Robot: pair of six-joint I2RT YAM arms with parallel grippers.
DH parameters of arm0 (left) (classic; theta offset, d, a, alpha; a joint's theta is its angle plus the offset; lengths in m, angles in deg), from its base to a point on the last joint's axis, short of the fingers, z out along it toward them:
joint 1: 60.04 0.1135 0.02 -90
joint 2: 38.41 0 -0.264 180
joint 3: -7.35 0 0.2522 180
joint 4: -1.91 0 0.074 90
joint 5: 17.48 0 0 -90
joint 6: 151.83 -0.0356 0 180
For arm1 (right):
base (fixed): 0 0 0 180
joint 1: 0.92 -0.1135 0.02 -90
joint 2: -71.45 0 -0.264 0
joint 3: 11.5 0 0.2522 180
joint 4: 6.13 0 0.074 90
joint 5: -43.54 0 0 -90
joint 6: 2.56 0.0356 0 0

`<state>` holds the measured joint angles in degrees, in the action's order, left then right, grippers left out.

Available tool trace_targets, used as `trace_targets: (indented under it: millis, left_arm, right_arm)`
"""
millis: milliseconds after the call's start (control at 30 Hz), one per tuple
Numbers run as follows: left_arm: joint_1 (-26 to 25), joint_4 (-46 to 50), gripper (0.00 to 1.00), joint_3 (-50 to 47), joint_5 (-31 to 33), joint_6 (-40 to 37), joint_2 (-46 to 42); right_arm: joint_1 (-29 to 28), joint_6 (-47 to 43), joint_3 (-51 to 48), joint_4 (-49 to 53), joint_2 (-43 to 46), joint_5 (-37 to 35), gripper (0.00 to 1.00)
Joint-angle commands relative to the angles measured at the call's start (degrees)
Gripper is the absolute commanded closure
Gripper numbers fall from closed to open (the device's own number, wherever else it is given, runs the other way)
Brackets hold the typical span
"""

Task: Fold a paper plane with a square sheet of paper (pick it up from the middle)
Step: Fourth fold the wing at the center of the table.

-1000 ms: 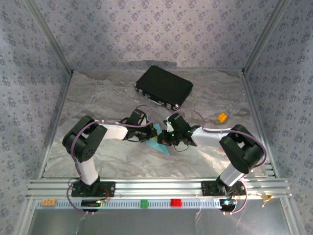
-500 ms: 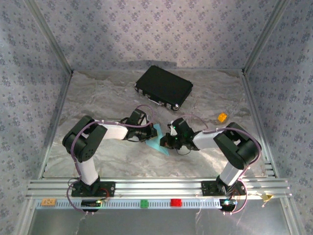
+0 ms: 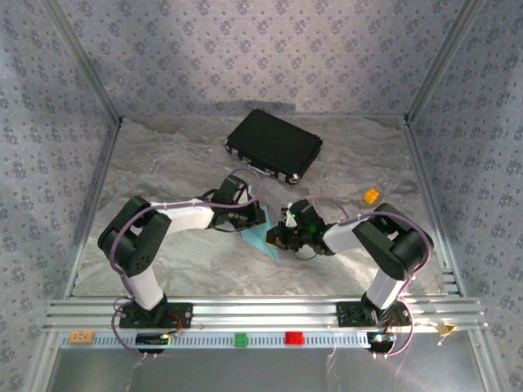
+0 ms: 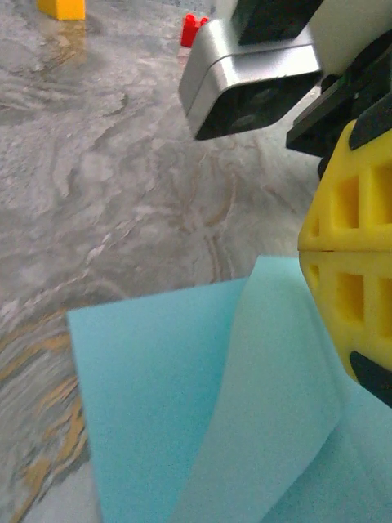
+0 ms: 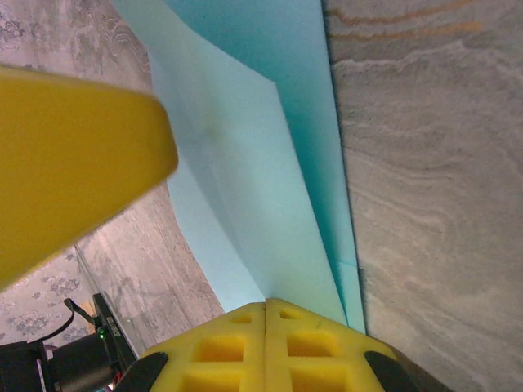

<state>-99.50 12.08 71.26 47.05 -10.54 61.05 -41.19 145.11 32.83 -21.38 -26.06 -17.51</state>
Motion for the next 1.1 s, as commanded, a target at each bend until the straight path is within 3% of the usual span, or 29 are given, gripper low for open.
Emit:
trace_targets:
  millis: [0,367,1067]
  left_arm:
    - [-1.2,0.8,0.96,-2.0,0.7,1.9,-0.6]
    - [-0.4,-0.5,0.97,-2.8,2.4,2.1,4.4]
    - [9.4,3.4,0.97,4.3,-0.3,-3.7,7.6]
  right_arm:
    - [-0.9,0.6,-2.1,7.4,-3.0,-3.4,1.00]
    - [-1.3,-0.1,-1.9,9.2,-2.9,-3.8,1.00]
    - [-1.7,-3.8,-1.2,14.2,-2.8,-5.0,1.00]
